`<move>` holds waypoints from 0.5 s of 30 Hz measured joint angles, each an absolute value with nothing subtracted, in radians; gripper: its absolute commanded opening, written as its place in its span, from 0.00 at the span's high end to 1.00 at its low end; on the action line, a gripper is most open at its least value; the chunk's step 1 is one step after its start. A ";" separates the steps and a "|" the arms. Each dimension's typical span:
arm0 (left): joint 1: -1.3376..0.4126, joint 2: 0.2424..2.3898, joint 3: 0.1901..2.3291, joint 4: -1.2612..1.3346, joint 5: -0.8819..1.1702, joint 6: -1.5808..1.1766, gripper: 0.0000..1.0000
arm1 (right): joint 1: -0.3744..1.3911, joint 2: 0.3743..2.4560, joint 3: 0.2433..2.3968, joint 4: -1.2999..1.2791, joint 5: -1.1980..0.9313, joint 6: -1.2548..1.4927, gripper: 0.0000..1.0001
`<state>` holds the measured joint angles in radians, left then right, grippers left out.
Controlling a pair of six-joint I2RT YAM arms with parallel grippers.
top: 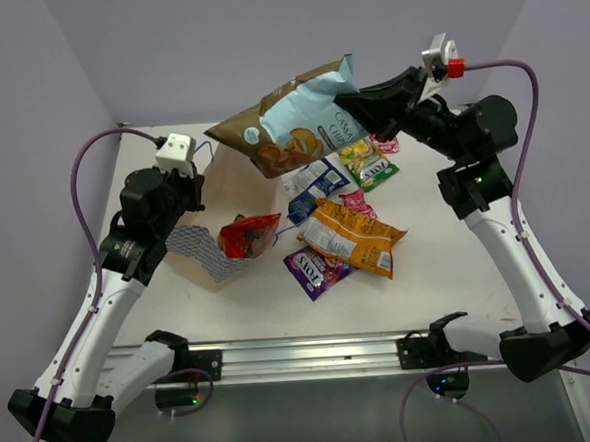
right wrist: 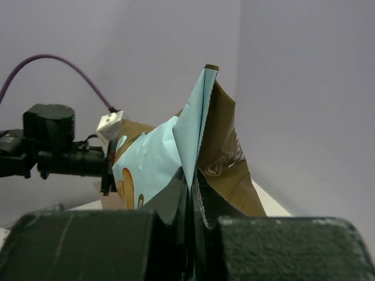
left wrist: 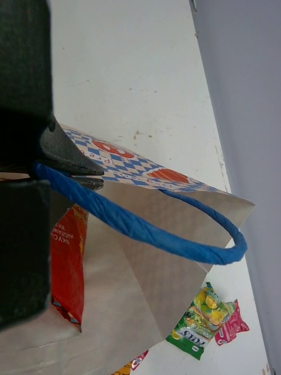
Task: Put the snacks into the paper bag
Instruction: Place the snack in the paper bag.
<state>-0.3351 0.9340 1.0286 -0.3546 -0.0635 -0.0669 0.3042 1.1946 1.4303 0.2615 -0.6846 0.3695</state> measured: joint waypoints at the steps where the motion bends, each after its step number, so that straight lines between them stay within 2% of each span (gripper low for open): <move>1: -0.335 0.935 1.030 -0.356 -0.064 -0.067 1.00 | 0.332 1.205 1.435 0.267 -0.697 0.354 1.00; 7: -0.335 0.945 1.047 -0.367 -0.064 -0.068 1.00 | 0.462 1.278 1.438 0.249 -0.758 0.202 1.00; 15: -0.335 0.956 1.060 -0.383 -0.071 -0.067 1.00 | 0.537 1.365 1.438 0.110 -0.797 -0.099 1.00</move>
